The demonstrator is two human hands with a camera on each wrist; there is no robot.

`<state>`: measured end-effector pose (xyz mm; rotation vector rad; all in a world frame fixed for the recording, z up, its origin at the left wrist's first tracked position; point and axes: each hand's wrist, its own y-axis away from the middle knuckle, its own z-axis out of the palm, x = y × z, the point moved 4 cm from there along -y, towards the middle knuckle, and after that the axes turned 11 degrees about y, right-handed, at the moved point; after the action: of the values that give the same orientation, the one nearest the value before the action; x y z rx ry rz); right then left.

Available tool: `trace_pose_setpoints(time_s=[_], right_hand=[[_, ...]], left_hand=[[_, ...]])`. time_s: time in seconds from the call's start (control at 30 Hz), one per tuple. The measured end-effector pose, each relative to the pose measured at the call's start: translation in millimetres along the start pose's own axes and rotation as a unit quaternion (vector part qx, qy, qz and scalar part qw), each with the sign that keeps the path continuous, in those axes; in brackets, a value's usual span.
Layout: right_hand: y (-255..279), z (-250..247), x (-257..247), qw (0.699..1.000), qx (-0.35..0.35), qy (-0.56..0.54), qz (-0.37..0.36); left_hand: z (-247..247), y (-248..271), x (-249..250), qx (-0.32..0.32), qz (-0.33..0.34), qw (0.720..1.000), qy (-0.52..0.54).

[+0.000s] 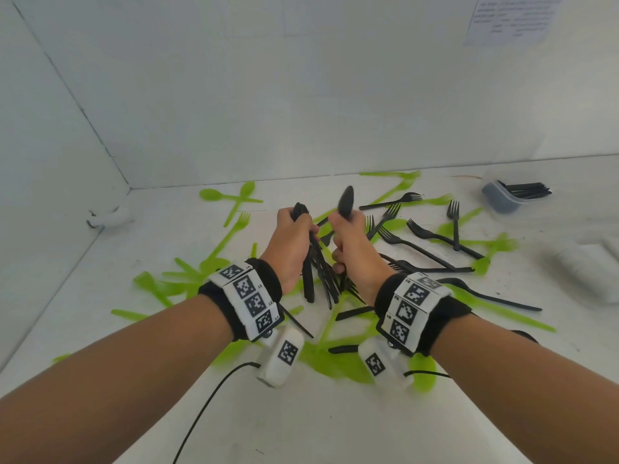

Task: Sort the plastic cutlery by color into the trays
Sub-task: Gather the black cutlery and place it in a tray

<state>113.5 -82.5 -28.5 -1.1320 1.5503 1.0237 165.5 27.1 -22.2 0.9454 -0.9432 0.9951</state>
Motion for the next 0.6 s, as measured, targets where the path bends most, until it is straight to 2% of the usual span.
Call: trace_pose_setpoints(time_s=[0.07,0.2,0.33,0.43,0.5,0.6], right_hand=[[-5,0,3,1.0,0.015,0.003,-0.015],[-11,9,5,0.99,-0.003,0.113,-0.083],[-17,17,6,0.979,-0.019,0.191,-0.066],[-14,22,-5,0.968,-0.052,0.233,-0.081],[-9,27,-11,0.966,-0.066,0.238,-0.078],[-4,36,-15,0.971,-0.102,0.203,-0.081]], left_hand=[[0,0,3,0.014,0.004,1.0,0.019],[0,-2,8,0.007,0.004,0.998,0.067],[3,1,10,-0.009,-0.012,0.993,0.12],[4,-1,12,-0.009,-0.004,0.998,0.068],[2,-4,15,0.009,0.014,0.999,0.045],[-5,-7,19,0.036,0.017,0.996,0.08]])
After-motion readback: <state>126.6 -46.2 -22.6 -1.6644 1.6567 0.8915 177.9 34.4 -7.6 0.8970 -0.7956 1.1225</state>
